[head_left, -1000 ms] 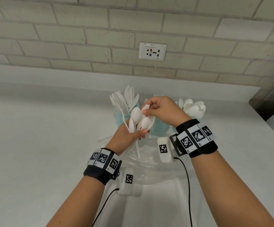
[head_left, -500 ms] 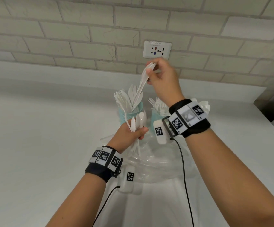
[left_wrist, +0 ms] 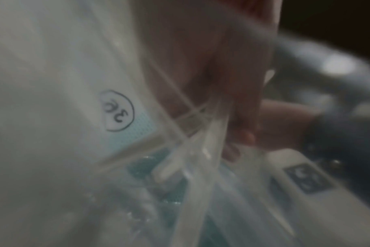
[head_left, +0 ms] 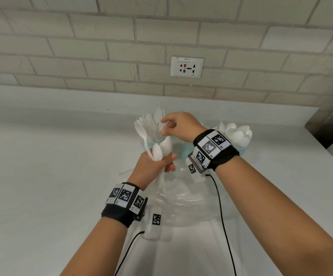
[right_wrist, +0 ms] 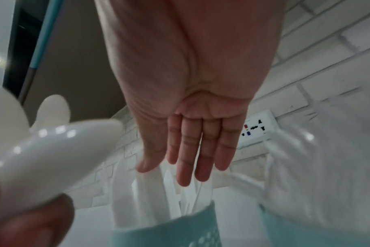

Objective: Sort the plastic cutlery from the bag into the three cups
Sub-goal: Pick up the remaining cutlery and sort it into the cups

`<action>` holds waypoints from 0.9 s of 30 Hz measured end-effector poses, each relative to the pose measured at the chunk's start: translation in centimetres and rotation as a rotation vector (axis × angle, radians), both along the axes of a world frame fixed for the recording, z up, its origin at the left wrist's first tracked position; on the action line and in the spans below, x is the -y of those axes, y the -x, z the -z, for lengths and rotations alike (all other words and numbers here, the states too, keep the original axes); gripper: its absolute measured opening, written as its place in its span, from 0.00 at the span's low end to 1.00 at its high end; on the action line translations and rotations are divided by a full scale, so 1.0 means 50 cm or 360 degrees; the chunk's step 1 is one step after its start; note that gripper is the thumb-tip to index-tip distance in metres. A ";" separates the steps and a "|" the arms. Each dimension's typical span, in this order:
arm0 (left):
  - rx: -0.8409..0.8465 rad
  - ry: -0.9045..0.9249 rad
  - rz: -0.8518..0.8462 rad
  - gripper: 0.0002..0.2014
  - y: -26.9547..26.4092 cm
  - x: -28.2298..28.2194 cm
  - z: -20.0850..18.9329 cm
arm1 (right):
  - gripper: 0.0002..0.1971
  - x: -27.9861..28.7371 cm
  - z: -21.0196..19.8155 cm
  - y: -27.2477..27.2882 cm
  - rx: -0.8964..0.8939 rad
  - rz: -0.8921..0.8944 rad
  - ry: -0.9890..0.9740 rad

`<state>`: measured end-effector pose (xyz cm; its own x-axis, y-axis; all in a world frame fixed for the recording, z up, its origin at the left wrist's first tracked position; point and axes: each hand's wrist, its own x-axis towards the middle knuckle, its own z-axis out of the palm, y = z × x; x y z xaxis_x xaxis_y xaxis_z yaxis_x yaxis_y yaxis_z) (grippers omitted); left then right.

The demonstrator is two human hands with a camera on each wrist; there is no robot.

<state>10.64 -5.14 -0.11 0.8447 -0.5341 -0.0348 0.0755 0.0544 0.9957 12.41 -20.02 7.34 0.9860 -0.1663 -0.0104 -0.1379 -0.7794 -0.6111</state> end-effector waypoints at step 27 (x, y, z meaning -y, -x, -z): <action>0.0396 0.0222 0.0093 0.05 -0.031 0.102 -0.188 | 0.68 0.288 0.112 0.212 0.0274 0.0746 -0.0677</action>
